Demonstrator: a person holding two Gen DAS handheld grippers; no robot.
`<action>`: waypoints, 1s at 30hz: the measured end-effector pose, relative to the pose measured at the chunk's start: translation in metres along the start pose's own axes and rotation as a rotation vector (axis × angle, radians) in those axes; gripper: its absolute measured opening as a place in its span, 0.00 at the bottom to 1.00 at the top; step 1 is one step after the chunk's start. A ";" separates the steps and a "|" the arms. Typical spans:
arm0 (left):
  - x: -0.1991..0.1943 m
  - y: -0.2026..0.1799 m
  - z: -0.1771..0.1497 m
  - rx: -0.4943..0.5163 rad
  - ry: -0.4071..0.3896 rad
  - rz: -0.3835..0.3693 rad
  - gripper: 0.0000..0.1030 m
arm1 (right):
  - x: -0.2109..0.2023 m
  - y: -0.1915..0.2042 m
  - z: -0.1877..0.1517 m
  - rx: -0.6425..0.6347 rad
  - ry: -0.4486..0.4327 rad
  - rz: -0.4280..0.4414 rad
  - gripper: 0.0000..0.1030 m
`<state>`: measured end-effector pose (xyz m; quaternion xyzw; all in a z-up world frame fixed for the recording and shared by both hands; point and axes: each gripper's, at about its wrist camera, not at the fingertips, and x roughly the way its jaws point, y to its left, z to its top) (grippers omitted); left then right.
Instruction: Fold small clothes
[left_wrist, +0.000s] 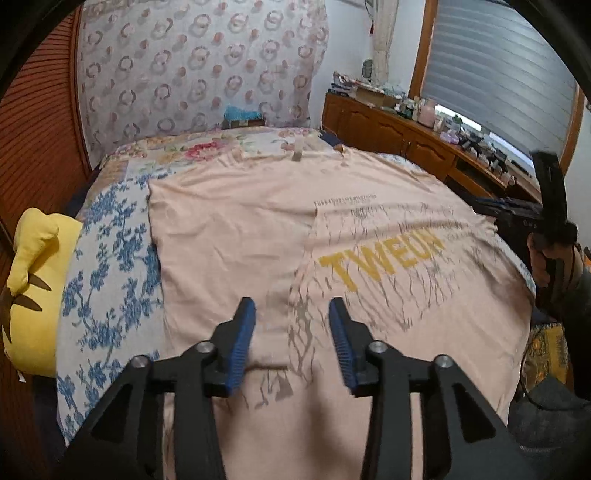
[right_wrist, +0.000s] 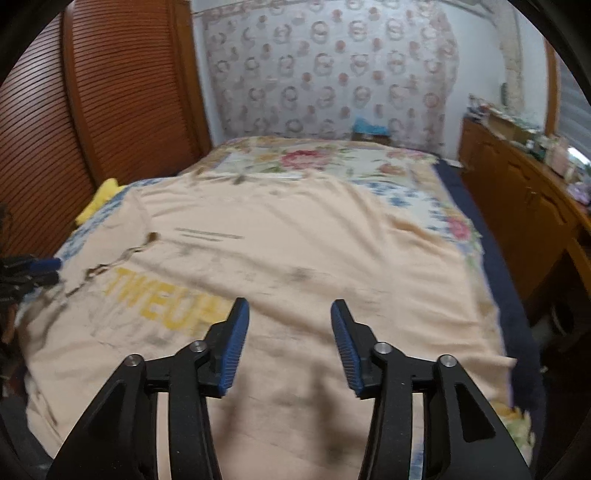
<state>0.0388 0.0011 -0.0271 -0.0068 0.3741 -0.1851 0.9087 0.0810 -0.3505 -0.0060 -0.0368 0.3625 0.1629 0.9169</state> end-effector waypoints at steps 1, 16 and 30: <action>0.000 0.001 0.003 -0.003 -0.013 0.000 0.45 | -0.003 -0.008 -0.001 0.006 0.000 -0.016 0.48; 0.017 -0.025 0.042 0.008 -0.100 0.025 0.53 | -0.002 -0.151 -0.034 0.229 0.100 -0.167 0.48; 0.011 -0.045 0.043 0.009 -0.133 0.020 0.55 | 0.005 -0.150 -0.046 0.294 0.124 -0.029 0.25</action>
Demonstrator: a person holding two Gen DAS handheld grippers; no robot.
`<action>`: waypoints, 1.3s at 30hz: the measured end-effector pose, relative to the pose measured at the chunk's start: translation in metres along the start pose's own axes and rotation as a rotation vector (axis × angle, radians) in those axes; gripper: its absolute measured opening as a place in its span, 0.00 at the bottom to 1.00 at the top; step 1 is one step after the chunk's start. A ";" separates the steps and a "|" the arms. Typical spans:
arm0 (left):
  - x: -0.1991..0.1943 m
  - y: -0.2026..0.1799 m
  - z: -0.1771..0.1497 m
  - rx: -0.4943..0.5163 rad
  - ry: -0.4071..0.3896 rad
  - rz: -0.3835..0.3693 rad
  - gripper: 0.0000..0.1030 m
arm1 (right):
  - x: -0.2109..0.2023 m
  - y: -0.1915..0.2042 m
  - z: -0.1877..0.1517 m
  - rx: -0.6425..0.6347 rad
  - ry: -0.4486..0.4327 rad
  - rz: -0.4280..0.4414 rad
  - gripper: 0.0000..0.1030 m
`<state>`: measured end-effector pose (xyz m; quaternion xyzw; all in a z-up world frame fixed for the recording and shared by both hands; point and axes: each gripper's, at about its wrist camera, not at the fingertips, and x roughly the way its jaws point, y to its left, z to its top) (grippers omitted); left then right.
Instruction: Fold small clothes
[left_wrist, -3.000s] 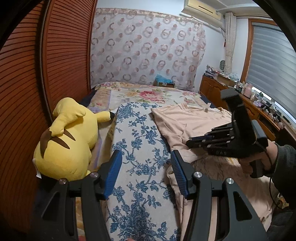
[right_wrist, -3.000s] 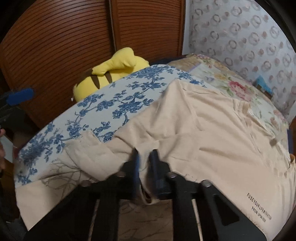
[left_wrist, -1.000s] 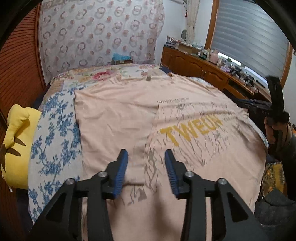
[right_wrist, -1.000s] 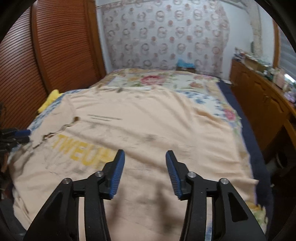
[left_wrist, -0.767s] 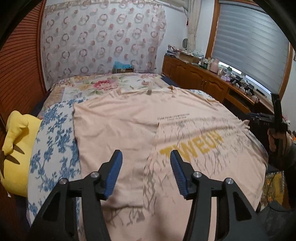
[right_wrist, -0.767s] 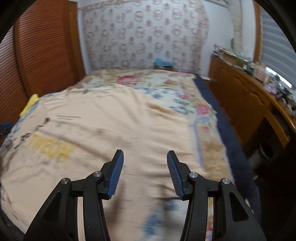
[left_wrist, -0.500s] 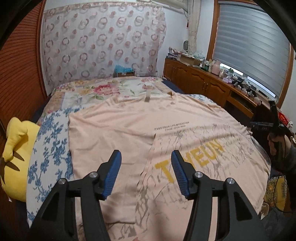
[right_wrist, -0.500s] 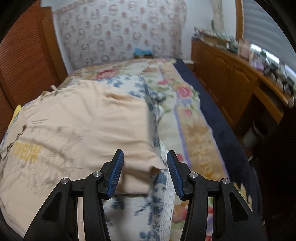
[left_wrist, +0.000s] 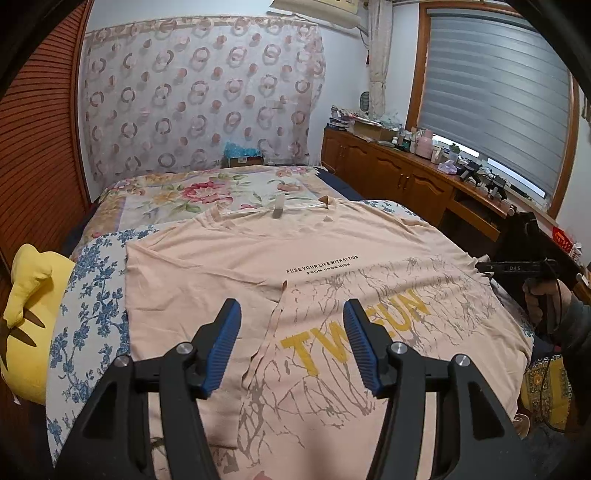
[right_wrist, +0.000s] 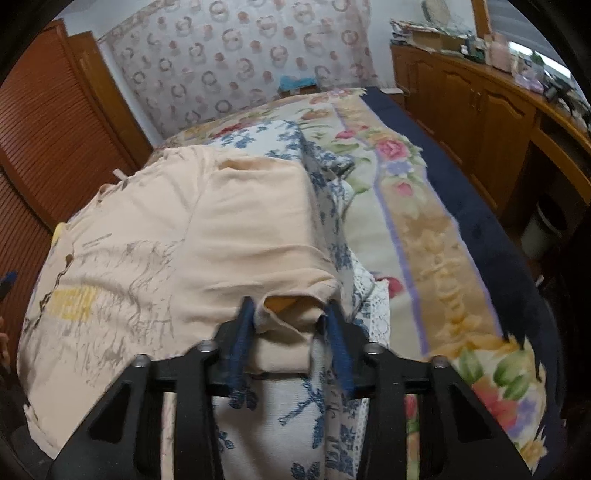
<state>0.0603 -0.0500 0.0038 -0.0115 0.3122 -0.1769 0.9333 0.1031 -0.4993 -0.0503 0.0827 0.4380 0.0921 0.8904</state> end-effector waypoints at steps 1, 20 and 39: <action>0.000 0.000 0.000 0.000 0.000 0.001 0.55 | -0.002 0.005 0.000 -0.024 -0.011 -0.031 0.19; -0.004 0.004 -0.010 -0.039 -0.004 0.040 0.55 | 0.002 0.160 -0.010 -0.363 -0.054 0.119 0.16; -0.007 -0.014 -0.012 -0.019 -0.011 0.022 0.55 | 0.016 0.074 0.015 -0.174 -0.010 -0.013 0.39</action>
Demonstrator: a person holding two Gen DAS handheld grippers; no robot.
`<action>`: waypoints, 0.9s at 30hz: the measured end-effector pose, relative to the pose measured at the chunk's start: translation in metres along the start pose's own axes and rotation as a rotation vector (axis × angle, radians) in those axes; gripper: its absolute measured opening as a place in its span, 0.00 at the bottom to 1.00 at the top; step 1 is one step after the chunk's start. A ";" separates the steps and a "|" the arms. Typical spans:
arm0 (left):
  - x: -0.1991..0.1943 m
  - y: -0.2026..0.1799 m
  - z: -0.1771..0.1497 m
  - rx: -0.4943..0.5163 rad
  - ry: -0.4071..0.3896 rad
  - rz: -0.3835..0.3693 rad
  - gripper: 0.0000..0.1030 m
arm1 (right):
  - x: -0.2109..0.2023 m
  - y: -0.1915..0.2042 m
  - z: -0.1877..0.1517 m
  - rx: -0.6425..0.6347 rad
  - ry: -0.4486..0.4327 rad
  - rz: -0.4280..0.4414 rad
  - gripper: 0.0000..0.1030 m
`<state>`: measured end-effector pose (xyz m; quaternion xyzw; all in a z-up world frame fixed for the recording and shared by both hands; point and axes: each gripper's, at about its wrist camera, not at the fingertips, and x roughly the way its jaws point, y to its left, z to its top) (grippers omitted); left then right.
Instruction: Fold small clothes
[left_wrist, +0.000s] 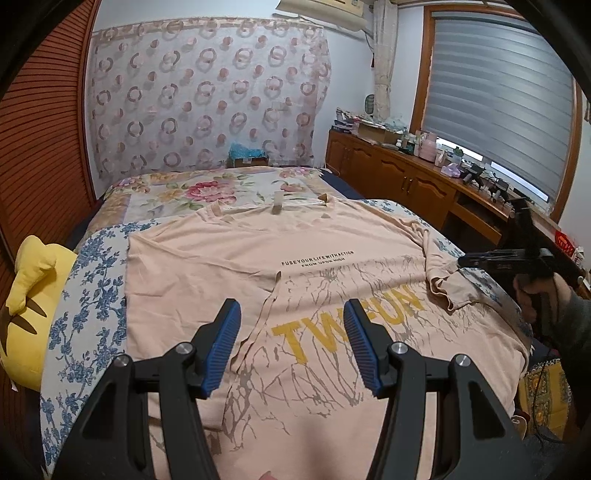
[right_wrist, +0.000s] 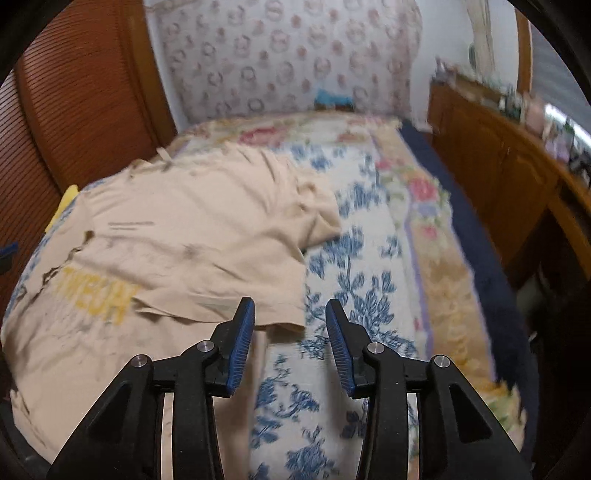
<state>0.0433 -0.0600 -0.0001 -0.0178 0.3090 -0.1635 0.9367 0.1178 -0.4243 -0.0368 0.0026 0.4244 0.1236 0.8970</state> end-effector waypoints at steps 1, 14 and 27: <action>0.000 -0.001 0.000 0.001 0.002 -0.001 0.55 | 0.009 -0.004 0.000 0.015 0.023 0.008 0.39; -0.003 0.012 -0.007 -0.017 -0.007 0.013 0.55 | 0.005 0.051 0.050 -0.145 -0.042 0.104 0.01; -0.011 0.030 -0.010 -0.051 -0.011 0.030 0.55 | 0.027 0.148 0.105 -0.273 -0.064 0.111 0.36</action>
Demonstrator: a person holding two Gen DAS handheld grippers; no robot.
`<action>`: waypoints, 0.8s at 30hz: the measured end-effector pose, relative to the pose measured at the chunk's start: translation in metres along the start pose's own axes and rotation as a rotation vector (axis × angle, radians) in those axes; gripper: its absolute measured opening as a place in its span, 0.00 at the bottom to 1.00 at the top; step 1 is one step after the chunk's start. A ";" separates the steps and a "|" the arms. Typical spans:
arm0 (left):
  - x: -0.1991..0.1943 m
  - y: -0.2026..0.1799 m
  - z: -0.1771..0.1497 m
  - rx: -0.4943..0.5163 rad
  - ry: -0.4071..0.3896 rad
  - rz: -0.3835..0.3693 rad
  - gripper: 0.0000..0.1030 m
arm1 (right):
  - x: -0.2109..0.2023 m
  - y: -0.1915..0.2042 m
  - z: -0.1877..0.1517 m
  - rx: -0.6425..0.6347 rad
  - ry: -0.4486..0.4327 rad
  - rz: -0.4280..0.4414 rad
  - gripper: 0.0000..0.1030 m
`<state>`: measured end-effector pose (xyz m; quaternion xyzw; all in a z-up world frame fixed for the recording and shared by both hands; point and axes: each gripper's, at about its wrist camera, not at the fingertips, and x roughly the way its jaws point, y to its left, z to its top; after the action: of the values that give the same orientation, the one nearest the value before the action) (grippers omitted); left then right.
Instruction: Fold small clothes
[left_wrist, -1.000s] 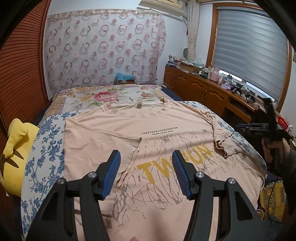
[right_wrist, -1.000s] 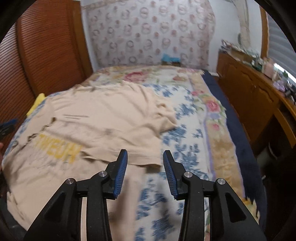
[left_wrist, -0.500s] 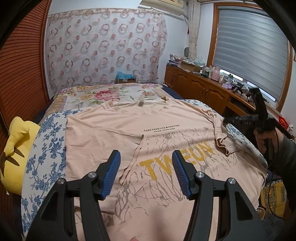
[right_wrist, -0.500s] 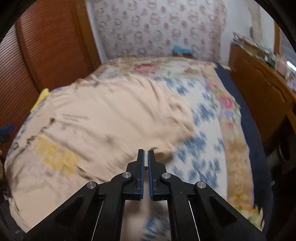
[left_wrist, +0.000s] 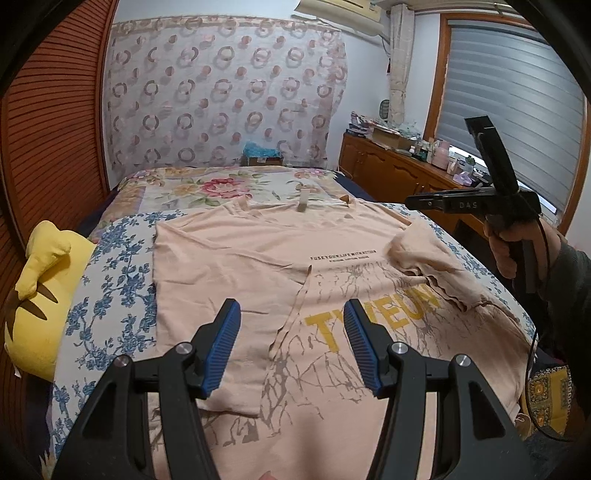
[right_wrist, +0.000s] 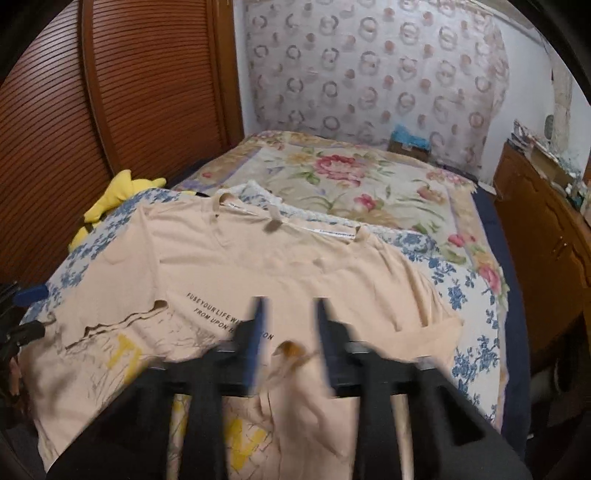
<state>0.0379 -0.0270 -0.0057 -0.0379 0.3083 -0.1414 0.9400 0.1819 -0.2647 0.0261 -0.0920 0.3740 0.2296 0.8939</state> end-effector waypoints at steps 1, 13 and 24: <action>0.000 0.000 0.000 0.000 -0.001 0.001 0.55 | -0.003 0.000 -0.002 0.002 -0.005 -0.005 0.36; 0.013 0.022 0.005 -0.013 0.022 0.073 0.55 | -0.021 -0.044 -0.055 0.050 0.033 -0.064 0.36; 0.036 0.043 0.022 0.020 0.060 0.144 0.55 | 0.002 -0.070 -0.071 0.112 0.065 -0.071 0.37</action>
<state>0.0889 0.0031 -0.0145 -0.0019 0.3370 -0.0774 0.9383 0.1724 -0.3495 -0.0260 -0.0623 0.4116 0.1733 0.8925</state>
